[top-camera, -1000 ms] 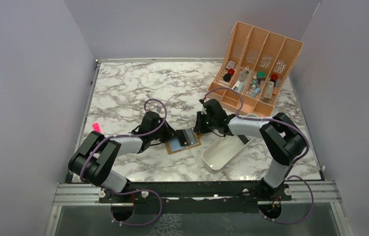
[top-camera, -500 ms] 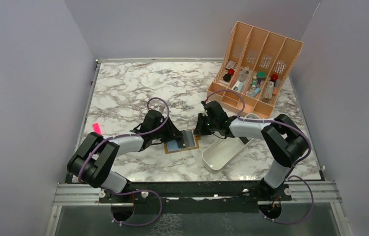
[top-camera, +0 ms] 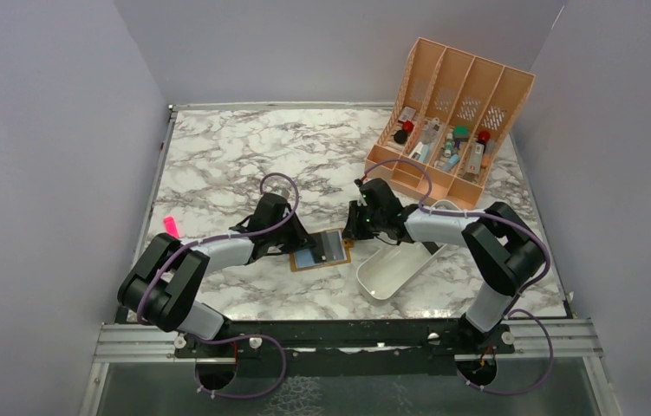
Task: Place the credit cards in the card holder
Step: Insert the credit card into the card holder.
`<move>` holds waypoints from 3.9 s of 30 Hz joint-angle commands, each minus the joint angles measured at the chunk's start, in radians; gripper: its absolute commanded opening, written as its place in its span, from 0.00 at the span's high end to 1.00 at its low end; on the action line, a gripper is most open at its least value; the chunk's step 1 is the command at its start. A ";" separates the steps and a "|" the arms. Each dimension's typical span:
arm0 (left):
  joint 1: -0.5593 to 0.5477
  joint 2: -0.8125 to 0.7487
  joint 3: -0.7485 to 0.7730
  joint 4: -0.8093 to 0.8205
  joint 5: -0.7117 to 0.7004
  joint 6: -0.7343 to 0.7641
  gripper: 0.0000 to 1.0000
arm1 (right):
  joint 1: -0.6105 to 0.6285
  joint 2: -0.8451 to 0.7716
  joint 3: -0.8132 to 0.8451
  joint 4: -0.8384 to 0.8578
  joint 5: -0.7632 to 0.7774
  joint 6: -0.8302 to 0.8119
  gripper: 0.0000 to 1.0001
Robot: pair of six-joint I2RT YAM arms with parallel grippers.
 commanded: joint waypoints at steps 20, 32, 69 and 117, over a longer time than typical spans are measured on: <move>-0.051 0.028 0.066 -0.080 0.027 0.032 0.61 | 0.008 0.003 -0.015 -0.064 0.006 0.006 0.81; -0.057 -0.004 0.085 -0.175 -0.049 0.052 0.70 | 0.008 -0.007 -0.019 -0.068 0.009 -0.002 0.81; -0.083 0.228 0.387 -0.292 -0.079 0.159 0.49 | 0.008 -0.014 -0.068 0.102 0.084 0.262 0.82; -0.147 0.153 0.240 -0.160 0.052 0.028 0.38 | 0.010 -0.053 -0.122 0.069 -0.105 0.146 0.71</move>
